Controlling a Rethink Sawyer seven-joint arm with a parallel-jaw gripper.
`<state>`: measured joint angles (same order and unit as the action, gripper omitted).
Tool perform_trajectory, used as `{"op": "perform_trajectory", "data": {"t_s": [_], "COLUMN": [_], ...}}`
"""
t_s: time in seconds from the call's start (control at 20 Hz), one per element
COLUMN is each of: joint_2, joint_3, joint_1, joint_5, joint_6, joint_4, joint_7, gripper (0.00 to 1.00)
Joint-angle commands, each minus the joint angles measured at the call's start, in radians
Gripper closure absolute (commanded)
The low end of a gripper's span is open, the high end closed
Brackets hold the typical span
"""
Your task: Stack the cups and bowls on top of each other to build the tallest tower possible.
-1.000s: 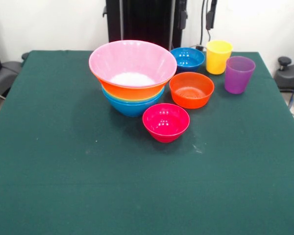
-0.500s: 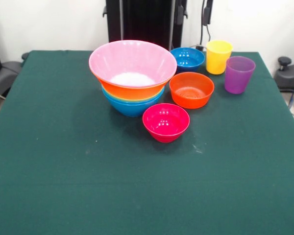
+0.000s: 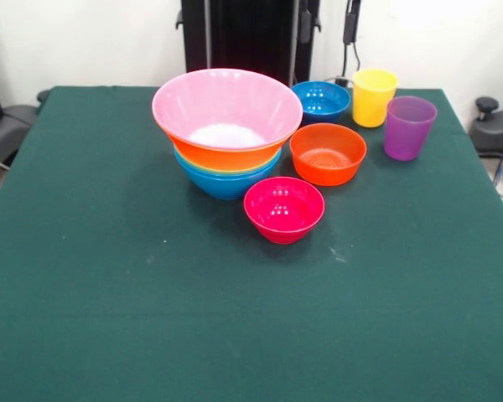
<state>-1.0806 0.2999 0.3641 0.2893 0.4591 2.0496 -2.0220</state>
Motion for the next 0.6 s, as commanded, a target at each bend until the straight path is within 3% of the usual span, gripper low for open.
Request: {"op": "perform_trajectory", "data": {"t_s": [0.05, 0.6], "joint_2": [0.056, 0.065], "joint_3": [-0.029, -0.032], "joint_1": [-0.003, 0.001], "joint_5": [0.052, 0.048], "joint_6": [-0.056, -0.075], "joint_4": [0.075, 0.087], "joint_7": [-0.068, -0.057], "gripper": [0.00, 0.00]}}
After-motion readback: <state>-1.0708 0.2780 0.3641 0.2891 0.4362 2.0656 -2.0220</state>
